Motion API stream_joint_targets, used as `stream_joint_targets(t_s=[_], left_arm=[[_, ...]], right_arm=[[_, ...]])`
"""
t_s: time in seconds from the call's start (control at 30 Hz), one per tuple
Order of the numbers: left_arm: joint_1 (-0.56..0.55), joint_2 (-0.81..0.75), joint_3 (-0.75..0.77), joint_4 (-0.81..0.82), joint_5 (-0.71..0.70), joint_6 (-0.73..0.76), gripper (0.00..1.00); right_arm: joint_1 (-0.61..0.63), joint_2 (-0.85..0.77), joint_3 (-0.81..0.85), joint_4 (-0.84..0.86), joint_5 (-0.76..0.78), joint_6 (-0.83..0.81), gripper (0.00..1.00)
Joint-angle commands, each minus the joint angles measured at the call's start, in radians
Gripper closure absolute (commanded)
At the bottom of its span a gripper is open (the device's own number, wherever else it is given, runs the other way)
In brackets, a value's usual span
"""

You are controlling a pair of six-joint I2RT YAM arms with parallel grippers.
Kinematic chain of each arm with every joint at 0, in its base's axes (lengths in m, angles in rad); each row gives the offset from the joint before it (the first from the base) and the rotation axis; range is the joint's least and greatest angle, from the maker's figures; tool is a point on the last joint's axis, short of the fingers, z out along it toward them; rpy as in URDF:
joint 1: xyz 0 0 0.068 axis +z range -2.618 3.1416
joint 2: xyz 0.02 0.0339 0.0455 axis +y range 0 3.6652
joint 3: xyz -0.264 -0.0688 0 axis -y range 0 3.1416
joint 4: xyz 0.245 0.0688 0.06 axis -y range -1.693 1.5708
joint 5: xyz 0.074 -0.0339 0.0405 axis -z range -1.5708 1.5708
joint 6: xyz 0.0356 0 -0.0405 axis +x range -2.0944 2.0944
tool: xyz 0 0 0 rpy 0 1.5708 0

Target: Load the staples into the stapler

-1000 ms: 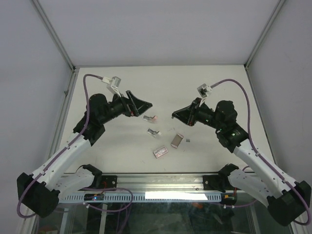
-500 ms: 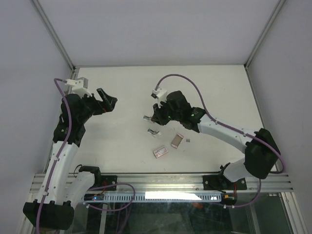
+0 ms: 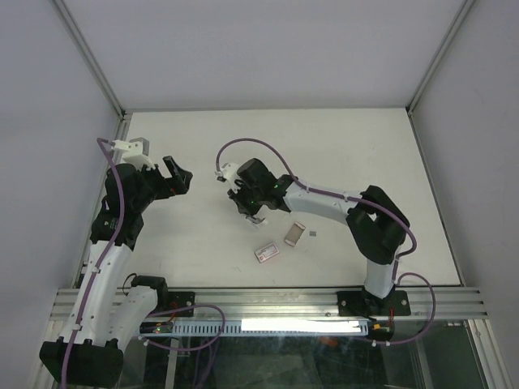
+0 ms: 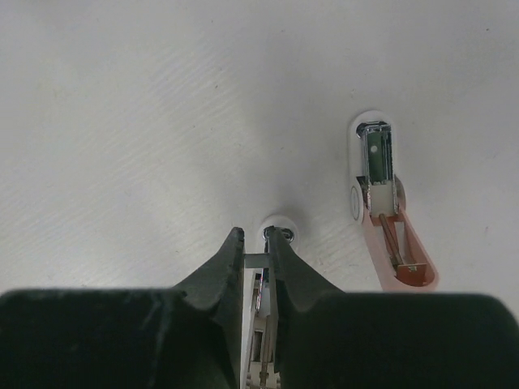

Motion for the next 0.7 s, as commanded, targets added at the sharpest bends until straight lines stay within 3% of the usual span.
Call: stream_joint_targets(t_s=[0.0, 0.67], left_arm=[[0.000, -0.022, 0.002, 0.031, -0.009, 0.027, 0.01], [0.002, -0.017, 0.002, 0.031, -0.002, 0.026, 0.01]], right_arm=[[0.013, 0.018, 0.060, -0.021, 0.034, -0.053, 0.94], [0.015, 0.056, 0.034, -0.031, 0.074, -0.060, 0.96]])
